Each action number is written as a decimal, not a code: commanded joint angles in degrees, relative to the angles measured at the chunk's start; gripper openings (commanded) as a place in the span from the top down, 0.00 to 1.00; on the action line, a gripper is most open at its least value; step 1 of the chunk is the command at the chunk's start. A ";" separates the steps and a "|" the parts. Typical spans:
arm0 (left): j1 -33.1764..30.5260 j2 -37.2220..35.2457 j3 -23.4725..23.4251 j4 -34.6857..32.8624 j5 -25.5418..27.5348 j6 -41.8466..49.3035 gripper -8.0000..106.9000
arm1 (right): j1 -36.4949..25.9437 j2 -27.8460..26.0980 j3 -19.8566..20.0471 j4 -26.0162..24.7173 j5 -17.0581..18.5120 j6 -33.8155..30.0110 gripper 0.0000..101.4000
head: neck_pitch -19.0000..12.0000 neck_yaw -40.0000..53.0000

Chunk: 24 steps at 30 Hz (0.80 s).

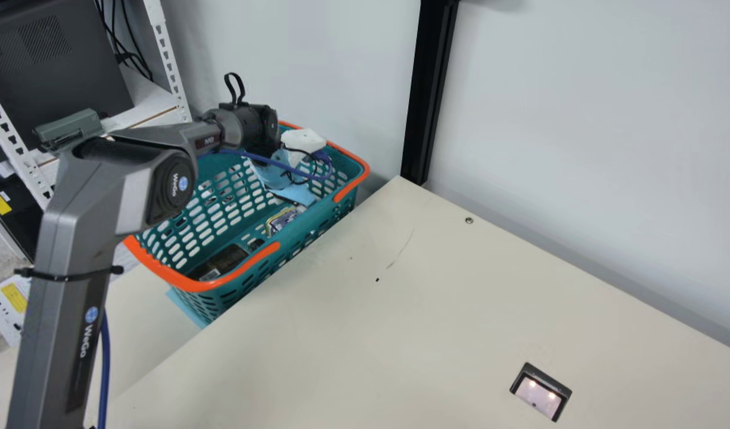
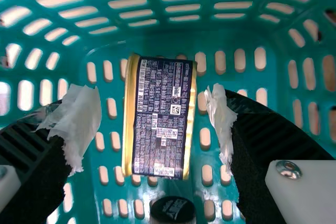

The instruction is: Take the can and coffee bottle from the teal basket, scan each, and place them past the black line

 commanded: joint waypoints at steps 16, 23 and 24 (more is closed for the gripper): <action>-0.78 2.72 -2.05 3.45 1.44 -11.05 0.84 | 0.00 0.00 0.00 0.00 0.00 0.00 0.00 | -1.68 0.86; -0.66 -11.95 10.41 3.09 -4.22 -17.87 0.84 | 0.00 0.00 0.00 0.00 0.00 0.00 0.00 | -1.68 0.86; -0.61 -14.35 12.21 2.69 -4.75 -18.73 0.84 | 0.00 0.00 0.00 0.00 0.00 0.00 0.00 | -1.68 0.86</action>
